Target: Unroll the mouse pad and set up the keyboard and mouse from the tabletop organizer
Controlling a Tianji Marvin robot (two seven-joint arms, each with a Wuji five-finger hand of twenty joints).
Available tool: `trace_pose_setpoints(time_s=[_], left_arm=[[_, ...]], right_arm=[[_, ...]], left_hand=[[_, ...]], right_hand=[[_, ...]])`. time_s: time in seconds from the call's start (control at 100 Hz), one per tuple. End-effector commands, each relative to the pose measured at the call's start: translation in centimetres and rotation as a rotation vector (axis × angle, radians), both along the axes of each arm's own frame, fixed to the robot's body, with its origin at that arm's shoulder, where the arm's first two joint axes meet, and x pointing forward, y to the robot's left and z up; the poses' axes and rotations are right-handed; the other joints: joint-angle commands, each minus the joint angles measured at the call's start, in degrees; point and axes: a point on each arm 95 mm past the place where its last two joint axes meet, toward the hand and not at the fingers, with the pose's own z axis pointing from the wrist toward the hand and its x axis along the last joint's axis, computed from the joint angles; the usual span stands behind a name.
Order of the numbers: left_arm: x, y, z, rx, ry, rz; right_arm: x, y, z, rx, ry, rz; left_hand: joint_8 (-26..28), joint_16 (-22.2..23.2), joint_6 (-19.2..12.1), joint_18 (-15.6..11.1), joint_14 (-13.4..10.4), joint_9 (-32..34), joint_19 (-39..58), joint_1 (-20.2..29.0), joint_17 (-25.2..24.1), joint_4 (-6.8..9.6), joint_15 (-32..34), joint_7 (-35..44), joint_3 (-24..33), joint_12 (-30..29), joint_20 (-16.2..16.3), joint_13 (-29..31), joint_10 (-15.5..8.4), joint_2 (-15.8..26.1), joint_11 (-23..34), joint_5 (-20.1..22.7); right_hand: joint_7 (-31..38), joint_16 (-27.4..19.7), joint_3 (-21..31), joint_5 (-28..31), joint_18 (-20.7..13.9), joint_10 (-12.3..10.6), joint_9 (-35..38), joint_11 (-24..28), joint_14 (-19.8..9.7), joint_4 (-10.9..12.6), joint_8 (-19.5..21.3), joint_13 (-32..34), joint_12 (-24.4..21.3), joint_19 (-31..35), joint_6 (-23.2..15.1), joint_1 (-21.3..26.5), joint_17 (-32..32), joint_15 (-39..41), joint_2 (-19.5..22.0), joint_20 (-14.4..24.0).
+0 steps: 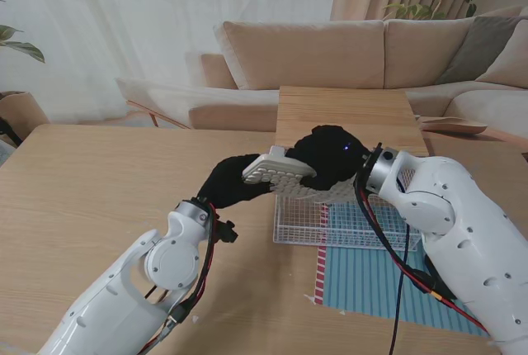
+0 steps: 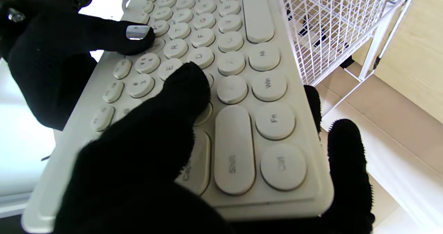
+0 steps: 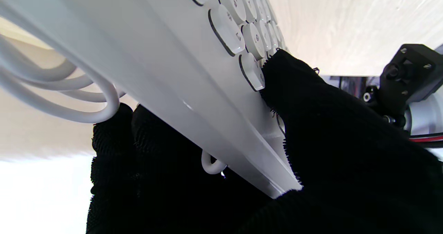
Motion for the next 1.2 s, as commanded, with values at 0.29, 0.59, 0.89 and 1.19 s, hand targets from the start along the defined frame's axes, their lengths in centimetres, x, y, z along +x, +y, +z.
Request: trace_pose_setpoints(time_s=[0.29, 0.59, 0.89, 1.19], left_arm=[[0.1, -0.7, -0.9, -0.004, 0.06, 0.004], [0.5, -0.9, -1.4, 0.018, 0.03, -0.008], [0.5, -1.0, -1.6, 0.043, -0.001, -0.03], [0.6, -1.0, -1.7, 0.07, -0.033, -0.047]], right_arm=[[0.5, -0.4, -2.0, -0.018, 0.011, -0.066], [-0.1, -2.1, -2.6, -0.021, 0.013, -0.149], [-0.2, -3.8, -3.0, 0.053, 0.03, -0.229], [-0.8, -6.0, -3.1, 0.104, 0.08, -0.292]], left_hand=[[13.0, 7.3, 0.4, -1.3, 1.2, 4.0, 4.5, 11.5, 0.9, -0.16, 6.3, 9.9, -0.5, 13.2, 2.0, 1.3, 2.7, 7.6, 7.8, -2.7], [15.5, 7.3, 3.4, -4.0, -0.1, 6.1, 3.3, 12.3, 3.6, -0.87, 4.7, 9.4, 2.7, 14.4, 0.7, 3.4, 3.7, 6.0, 6.1, -1.6], [15.8, 6.9, 3.8, -4.5, -0.8, 8.4, 2.3, 11.0, 6.0, -2.06, 3.0, 9.3, 7.5, 14.6, -0.7, 5.6, 3.1, 3.6, 4.2, 0.0], [16.2, 7.0, 3.4, -4.4, -1.1, 8.9, 2.2, 10.4, 6.5, -2.69, 2.8, 9.7, 9.2, 15.1, -0.9, 5.9, 2.7, 2.9, 3.9, 0.2]], right_hand=[[-2.5, -3.9, 3.4, -8.5, -0.9, -4.7, -9.6, -4.7, -4.1, 4.1, -2.3, -6.8, -2.1, -6.2, -10.0, -2.7, -7.6, -9.3, 7.0, -4.5], [-27.1, -10.0, -5.5, -20.1, -1.0, -5.5, -29.2, -14.7, -1.7, 11.2, 3.2, -27.2, -10.3, -16.2, -4.3, -17.6, -23.4, -23.6, 15.3, -8.1], [-33.4, -13.5, -12.3, -26.6, -2.6, -3.9, -38.1, -20.0, -0.4, 11.6, 0.5, -36.4, -18.2, -21.0, -0.4, -21.3, -29.9, -29.6, 17.8, -8.3], [-36.1, -16.2, -15.7, -28.8, -3.1, -4.0, -41.1, -23.4, 0.2, 11.4, -0.4, -40.1, -22.2, -27.5, 0.7, -24.3, -32.5, -36.0, 18.6, -9.0]])
